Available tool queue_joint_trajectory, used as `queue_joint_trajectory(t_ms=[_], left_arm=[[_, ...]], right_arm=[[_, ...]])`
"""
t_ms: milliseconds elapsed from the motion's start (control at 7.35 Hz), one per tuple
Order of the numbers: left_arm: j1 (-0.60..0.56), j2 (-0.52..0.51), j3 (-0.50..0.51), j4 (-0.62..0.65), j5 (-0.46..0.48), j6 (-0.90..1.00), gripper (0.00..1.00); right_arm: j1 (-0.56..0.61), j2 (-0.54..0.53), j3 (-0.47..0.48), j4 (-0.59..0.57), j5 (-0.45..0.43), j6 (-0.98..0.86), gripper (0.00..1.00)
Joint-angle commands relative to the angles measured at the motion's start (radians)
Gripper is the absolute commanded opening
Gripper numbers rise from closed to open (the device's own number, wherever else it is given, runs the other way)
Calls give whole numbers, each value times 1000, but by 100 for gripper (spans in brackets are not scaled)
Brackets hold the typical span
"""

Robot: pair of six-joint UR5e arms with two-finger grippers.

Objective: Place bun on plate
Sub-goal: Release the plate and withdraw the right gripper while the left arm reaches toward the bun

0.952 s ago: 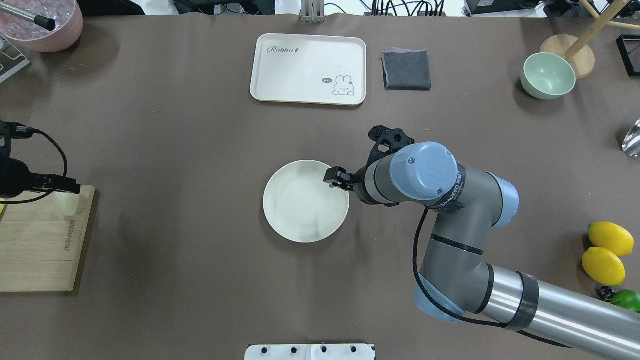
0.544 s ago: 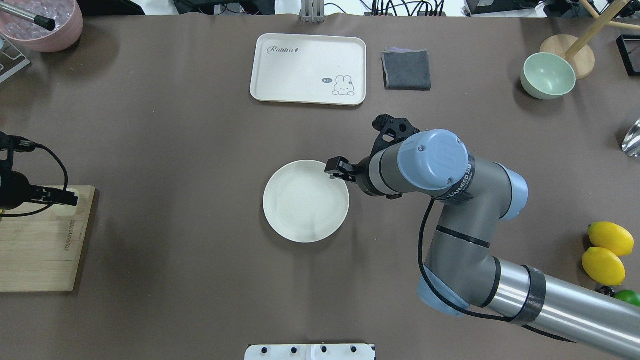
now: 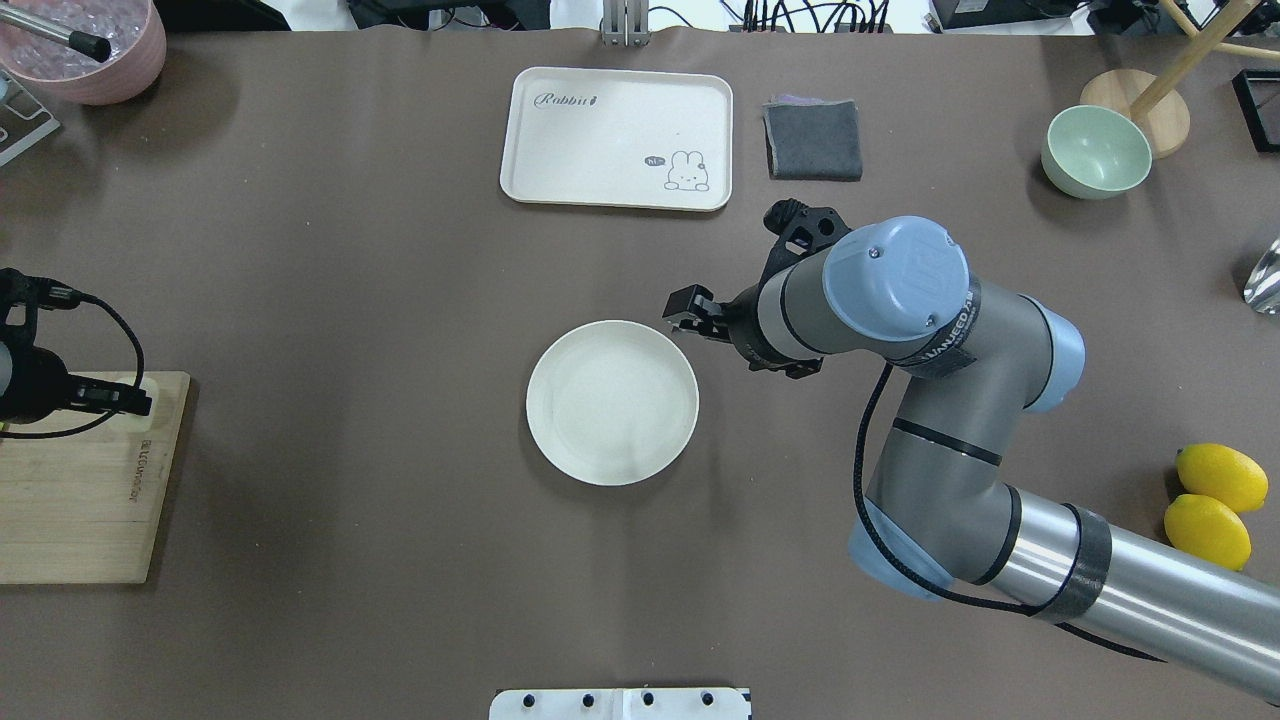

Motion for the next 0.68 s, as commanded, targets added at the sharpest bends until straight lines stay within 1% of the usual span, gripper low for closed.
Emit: queue_joint_trajectory(t_ms=[0, 136, 272, 408, 544], left_arm=[[1, -2, 3, -2, -1, 0, 42], [1, -4, 2, -2, -1, 0, 41], [1, -5, 3, -2, -3, 0, 41], [1, -7, -1, -2, -8, 0, 41], [-1, -10, -3, -2, -12, 0, 41]], right_arm=[[104, -32, 10, -2, 107, -20, 100], [160, -79, 33, -26, 160, -124, 100], [238, -116, 71, -148, 209, -313, 100], [310, -132, 80, -299, 221, -496, 100], [365, -183, 80, -360, 224, -701, 100]])
